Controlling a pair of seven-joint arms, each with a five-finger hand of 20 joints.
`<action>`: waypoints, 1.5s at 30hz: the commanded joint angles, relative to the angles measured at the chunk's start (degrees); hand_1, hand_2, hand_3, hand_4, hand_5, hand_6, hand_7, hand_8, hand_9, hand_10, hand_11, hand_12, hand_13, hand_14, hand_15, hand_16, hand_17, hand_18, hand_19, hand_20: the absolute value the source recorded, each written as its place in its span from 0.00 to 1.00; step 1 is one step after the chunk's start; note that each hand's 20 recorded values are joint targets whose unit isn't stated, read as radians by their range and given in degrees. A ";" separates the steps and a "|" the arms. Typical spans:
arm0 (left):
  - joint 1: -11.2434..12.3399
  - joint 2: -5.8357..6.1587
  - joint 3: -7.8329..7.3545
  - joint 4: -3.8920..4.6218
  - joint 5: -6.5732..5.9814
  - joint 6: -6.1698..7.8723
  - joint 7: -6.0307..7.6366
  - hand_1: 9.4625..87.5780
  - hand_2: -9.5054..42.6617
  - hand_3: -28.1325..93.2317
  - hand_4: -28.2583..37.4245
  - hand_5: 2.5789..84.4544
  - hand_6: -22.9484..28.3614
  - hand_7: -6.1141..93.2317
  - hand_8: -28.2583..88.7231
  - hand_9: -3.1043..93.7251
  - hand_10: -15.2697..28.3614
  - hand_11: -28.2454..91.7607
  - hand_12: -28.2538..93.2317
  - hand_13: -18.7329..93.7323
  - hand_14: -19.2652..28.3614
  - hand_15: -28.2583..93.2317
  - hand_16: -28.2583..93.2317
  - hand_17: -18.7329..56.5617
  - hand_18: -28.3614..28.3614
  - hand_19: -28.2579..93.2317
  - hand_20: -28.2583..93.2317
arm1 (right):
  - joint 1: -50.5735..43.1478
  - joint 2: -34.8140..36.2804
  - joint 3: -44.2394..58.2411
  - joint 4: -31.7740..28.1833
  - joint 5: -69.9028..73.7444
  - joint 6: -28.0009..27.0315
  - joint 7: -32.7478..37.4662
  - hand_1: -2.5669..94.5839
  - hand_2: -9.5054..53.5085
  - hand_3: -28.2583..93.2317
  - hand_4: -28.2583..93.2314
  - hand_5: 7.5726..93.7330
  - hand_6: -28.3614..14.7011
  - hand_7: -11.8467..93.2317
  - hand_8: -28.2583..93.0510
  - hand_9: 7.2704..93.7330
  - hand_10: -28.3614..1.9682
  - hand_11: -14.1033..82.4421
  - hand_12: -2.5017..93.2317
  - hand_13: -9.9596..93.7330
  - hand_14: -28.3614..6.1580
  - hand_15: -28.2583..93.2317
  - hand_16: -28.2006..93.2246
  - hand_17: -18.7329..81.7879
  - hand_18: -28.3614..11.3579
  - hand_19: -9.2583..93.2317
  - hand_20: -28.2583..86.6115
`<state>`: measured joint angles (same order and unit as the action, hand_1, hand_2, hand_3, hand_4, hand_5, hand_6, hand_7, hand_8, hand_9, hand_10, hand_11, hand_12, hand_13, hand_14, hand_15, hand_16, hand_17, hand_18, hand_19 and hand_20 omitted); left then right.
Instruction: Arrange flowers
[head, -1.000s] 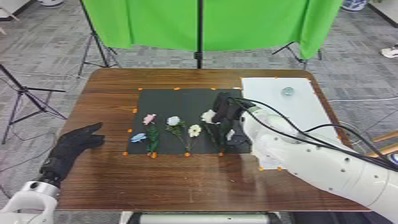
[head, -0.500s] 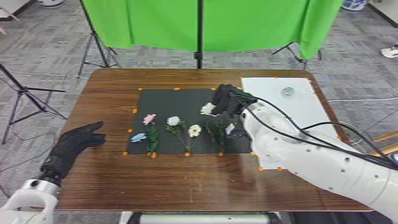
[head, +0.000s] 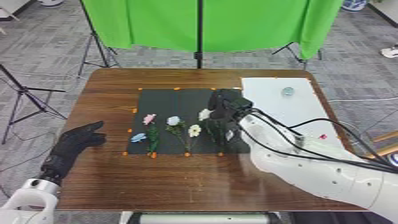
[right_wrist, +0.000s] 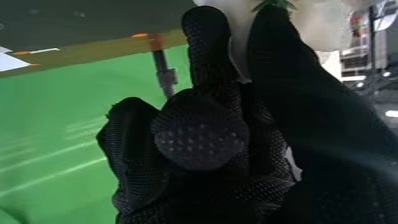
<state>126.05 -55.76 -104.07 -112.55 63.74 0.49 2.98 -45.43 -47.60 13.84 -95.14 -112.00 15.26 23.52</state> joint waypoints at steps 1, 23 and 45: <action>0.24 -0.50 0.05 0.37 0.35 -0.85 -0.48 0.22 0.49 0.77 0.07 0.50 0.52 0.15 0.19 0.53 0.70 0.39 0.32 0.53 0.82 0.38 0.21 0.37 0.73 0.32 0.34 | -0.23 0.98 1.66 -0.17 0.56 -2.77 -0.08 0.60 0.00 0.72 0.10 0.76 0.68 0.32 0.25 0.82 0.53 0.26 0.32 0.93 0.71 0.76 0.52 0.77 0.29 1.00 0.75; 0.97 -0.61 -0.68 -0.14 0.50 -0.89 -0.68 0.23 0.47 0.77 0.10 0.50 0.52 0.15 0.19 0.53 0.70 0.39 0.32 0.53 0.82 0.38 0.21 0.37 0.73 0.32 0.34 | -2.07 4.48 7.74 -5.60 5.82 -13.91 -0.01 0.49 0.00 0.80 0.09 0.63 0.69 0.30 0.14 0.71 0.47 0.30 0.23 0.89 0.71 0.77 0.51 0.74 0.30 1.00 0.73; 0.88 -0.45 -0.61 -0.14 0.52 -1.12 -0.79 0.23 0.47 0.77 0.10 0.50 0.52 0.15 0.19 0.54 0.69 0.39 0.32 0.53 0.82 0.38 0.21 0.37 0.73 0.33 0.34 | 0.72 3.19 19.05 4.19 1.09 -13.46 8.95 0.35 0.00 0.75 0.11 0.59 0.63 0.25 0.16 0.70 0.36 0.26 0.21 0.88 0.62 0.71 0.51 0.71 0.25 1.00 0.68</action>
<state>126.32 -55.91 -104.52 -112.63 63.95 0.12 2.83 -48.58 -43.85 31.19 -100.02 -105.97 1.01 27.01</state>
